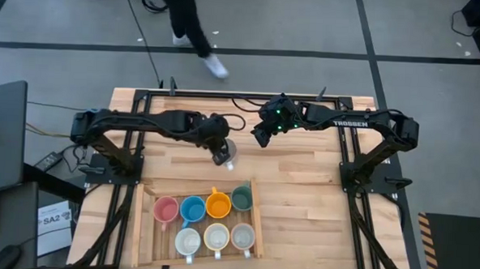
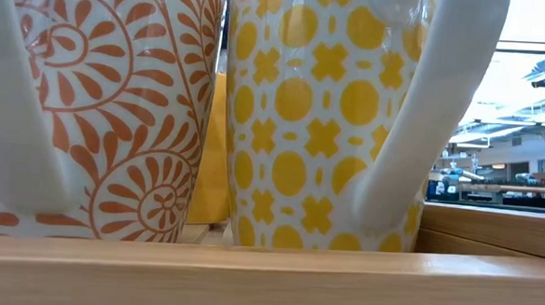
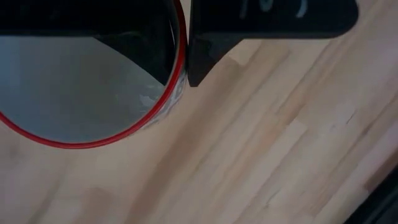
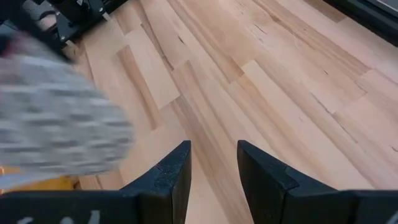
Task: Place coffee mugs
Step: Put the gray mug on the shelf
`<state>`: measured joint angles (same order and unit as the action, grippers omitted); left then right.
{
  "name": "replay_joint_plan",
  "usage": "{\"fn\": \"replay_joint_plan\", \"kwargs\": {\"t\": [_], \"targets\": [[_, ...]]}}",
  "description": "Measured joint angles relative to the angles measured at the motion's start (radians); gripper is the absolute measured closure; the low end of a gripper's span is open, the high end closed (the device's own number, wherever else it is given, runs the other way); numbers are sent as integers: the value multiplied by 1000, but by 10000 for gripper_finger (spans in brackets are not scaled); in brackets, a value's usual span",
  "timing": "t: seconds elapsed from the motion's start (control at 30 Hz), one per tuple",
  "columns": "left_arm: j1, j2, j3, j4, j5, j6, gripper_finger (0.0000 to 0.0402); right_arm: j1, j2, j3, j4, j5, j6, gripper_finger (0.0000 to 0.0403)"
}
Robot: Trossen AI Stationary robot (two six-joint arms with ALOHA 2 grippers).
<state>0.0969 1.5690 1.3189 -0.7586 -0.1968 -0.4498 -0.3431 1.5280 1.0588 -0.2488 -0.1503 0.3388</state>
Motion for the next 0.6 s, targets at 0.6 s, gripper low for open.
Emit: {"fn": "replay_joint_plan", "kwargs": {"t": [0.6], "targets": [[-487, -29, 389, -491, 7, -124, 369, 1, 0, 0, -21, 0, -2, 267]]}}
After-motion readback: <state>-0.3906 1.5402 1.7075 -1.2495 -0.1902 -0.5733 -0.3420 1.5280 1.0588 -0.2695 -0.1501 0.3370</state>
